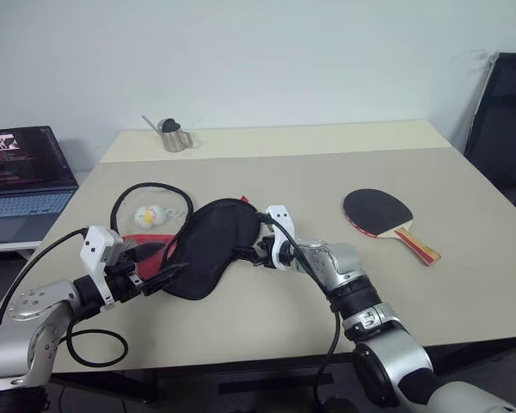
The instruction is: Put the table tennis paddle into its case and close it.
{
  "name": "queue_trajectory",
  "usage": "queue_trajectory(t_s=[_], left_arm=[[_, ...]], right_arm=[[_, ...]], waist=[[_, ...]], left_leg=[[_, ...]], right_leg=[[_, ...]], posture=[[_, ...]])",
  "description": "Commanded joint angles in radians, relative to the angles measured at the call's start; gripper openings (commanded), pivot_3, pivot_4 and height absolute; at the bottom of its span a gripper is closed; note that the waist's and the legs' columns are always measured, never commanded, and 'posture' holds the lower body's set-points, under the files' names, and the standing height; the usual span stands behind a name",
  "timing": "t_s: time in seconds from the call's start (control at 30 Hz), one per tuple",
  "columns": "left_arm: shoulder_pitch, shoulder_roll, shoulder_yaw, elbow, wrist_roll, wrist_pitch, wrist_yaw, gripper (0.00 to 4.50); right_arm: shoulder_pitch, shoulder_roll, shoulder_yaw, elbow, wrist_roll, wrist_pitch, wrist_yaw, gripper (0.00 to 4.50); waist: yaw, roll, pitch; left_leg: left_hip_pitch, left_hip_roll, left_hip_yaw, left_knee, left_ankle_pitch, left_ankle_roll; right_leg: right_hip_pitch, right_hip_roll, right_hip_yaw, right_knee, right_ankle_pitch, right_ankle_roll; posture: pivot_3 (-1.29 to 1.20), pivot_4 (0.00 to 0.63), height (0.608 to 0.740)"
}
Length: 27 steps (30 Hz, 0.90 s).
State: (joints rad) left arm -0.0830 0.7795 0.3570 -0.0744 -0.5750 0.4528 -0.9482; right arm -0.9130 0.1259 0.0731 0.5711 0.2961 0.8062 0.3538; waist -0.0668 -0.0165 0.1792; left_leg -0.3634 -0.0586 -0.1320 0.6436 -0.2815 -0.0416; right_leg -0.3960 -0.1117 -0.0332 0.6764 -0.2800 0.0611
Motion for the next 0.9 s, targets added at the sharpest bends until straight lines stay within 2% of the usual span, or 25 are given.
queue_trajectory(t_s=[0.03, 0.6, 0.9], left_arm=[[-0.002, 0.007, 0.023, -0.038, -0.01, -0.004, 0.007, 4.49], [-0.021, -0.011, 0.005, -0.041, -0.009, -0.004, 0.03, 4.49], [-0.032, -0.018, 0.0, -0.036, -0.005, -0.008, 0.036, 4.49]], right_arm=[[-0.063, 0.101, 0.009, 0.041, -0.002, -0.048, -0.01, 4.46], [-0.087, 0.18, 0.018, 0.02, 0.107, -0.111, 0.049, 4.46], [-0.076, 0.185, 0.055, 0.043, 0.086, -0.151, 0.006, 4.46]], waist=[[0.001, 0.0, 0.0], [0.003, 0.0, 0.0], [0.003, 0.0, 0.0]], left_leg=[[0.0, 0.0, 0.0, 0.0, 0.0, 0.0], [-0.003, 0.003, 0.007, -0.001, 0.001, -0.002], [-0.003, 0.003, 0.008, -0.001, 0.0, -0.002]], right_leg=[[0.0, 0.001, 0.0, 0.0, 0.001, -0.001], [-0.01, 0.006, 0.012, 0.002, 0.002, -0.004], [-0.011, 0.007, 0.014, 0.002, 0.002, -0.004]], posture=[[0.0, 0.15, 0.74], [0.0, 0.15, 0.74], [0.0, 0.15, 0.74]])
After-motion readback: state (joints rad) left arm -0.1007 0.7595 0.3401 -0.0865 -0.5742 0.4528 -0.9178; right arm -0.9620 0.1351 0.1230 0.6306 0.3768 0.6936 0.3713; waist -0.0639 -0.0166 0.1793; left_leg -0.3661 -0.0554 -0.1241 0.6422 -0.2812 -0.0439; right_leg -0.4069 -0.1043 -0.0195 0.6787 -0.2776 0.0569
